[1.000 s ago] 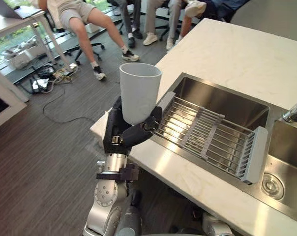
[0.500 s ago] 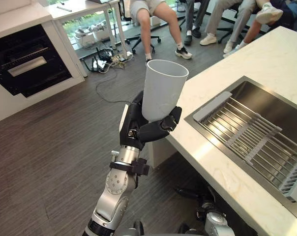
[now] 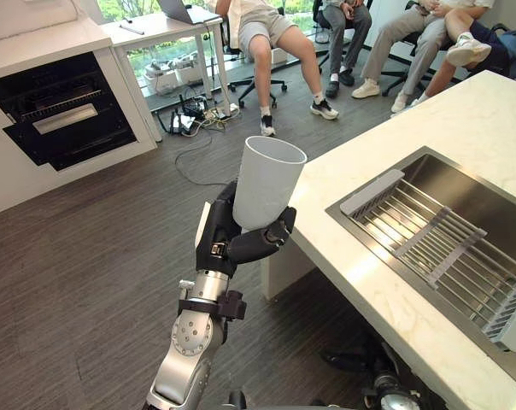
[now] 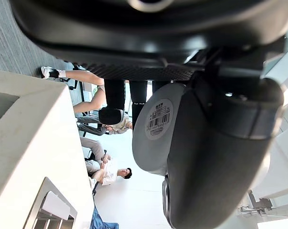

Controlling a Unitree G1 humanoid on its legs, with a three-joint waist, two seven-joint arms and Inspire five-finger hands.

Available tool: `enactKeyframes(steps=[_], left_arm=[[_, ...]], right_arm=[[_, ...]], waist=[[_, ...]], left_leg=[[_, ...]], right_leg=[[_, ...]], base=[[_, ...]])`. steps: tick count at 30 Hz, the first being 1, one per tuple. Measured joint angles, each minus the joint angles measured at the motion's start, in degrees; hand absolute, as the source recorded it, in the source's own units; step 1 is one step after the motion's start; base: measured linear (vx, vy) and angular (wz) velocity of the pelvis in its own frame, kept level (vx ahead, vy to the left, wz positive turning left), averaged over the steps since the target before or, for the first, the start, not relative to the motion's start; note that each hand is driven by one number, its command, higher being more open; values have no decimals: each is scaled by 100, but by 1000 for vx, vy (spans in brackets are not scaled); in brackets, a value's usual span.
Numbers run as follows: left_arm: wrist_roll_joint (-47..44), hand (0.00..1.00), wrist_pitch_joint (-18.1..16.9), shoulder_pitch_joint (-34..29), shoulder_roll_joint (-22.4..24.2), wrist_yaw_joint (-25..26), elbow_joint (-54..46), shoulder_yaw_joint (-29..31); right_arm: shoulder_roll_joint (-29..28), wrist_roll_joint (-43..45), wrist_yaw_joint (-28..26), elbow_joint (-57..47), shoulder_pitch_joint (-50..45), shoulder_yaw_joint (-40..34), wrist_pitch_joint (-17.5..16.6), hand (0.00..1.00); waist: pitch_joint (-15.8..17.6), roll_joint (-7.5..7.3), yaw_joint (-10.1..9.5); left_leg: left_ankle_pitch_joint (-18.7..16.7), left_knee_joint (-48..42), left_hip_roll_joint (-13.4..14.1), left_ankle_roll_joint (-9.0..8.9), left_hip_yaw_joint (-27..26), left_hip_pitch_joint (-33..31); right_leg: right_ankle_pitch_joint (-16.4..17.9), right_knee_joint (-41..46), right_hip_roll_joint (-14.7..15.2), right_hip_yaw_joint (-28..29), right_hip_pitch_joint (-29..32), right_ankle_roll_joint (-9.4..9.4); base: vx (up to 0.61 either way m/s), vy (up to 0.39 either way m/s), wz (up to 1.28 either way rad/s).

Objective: Walk over to the sink, pick up the cup, carry it to the dishwasher, place the cup inside the dishwasher, then close the dishwasher door

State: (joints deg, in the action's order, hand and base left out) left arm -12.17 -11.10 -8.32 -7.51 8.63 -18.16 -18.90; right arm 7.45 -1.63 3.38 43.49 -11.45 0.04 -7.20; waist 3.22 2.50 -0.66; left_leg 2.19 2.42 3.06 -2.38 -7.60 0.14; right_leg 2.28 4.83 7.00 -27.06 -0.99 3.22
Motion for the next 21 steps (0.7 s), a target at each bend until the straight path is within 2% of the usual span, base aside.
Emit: enactKeyframes(steps=[6, 8, 10, 12, 13, 14, 15, 16, 18, 20, 21], left_arm=[[-28, 0, 1, -541, 110, -22, -167, 524], [-80, 0, -1, -694, 166, -23, -289, 667], [-141, 0, 0, -704, 281, -19, -310, 729], [-136, 0, 5, -726, 340, -38, -363, 703], [-131, 0, 13, -735, 335, -71, -444, 700], [-131, 0, 13, -735, 335, -71, -444, 700], [-130, 0, 3, -724, 286, -102, -511, 698], [-128, 0, 2, -722, 230, -105, -502, 660], [-126, 0, 0, -659, 216, -90, -500, 646], [-122, 0, 4, -632, 181, -26, -443, 588], [-116, 0, 3, -631, 160, 21, -440, 537]], right_arm=[[-54, 218, -383, -362, -89, 121, 8, 100], [6, 777, -628, -389, -13, -47, -21, 100], [86, 1113, -694, -189, 285, -258, 10, 100], [161, 1389, -651, 32, 512, -303, -52, 100], [153, 1464, -604, 83, 568, -328, -61, 100], [153, 1464, -604, 83, 568, -328, -61, 100], [60, 1566, -571, 67, 574, -316, -85, 100], [-34, 1565, -564, 53, 542, -288, -101, 100], [-162, 1547, -569, -85, 451, -98, -107, 100], [-225, 1482, -566, -407, 222, 57, -102, 100], [-222, 1361, -571, -785, -77, 124, -101, 100]], waist=[[-67, -132, -31], [-76, -159, -39], [-54, -187, -70], [-26, -154, -68], [-1, -169, -66], [-1, -169, -66], [52, -191, -61], [93, -139, -5], [209, -203, -14], [302, -209, 36], [330, -312, 71]], left_leg=[[49, 109, -50, 48, 124, 3], [20, 106, -106, 69, 196, 7], [-128, -19, -279, 196, 294, 54], [-277, -288, -397, 279, 456, 46], [-365, -457, -470, 340, 620, 41], [-365, -457, -470, 340, 620, 41], [-445, -642, -556, 419, 896, 51], [-486, -779, -545, 447, 1175, -20], [-507, -933, -566, 442, 1598, -193], [-533, -1087, -628, 425, 2020, -339], [-597, -1206, -781, 372, 2283, -426]], right_leg=[[-1, 5, 46, -87, -6, 9], [87, 164, 159, -153, 8, 65], [459, 949, 570, -207, 136, 181], [551, 1647, 818, -59, 266, 131], [560, 2107, 928, 288, 362, 85], [560, 2107, 928, 288, 362, 85], [533, 2825, 970, 938, 604, -200], [937, 3054, 707, 1551, 857, -272], [1346, 2960, 51, 2537, 1201, -210], [1360, 2596, -379, 3144, 1398, -167], [1311, 2136, -442, 3341, 1377, -105]], base=[[15, 19, 9], [14, 51, 22], [1, 79, 35], [11, 102, 48], [21, 114, 48], [33, 95, 74], [60, 31, 91], [56, -1, 126], [30, -82, 118], [39, -144, 124], [55, -170, 123]])
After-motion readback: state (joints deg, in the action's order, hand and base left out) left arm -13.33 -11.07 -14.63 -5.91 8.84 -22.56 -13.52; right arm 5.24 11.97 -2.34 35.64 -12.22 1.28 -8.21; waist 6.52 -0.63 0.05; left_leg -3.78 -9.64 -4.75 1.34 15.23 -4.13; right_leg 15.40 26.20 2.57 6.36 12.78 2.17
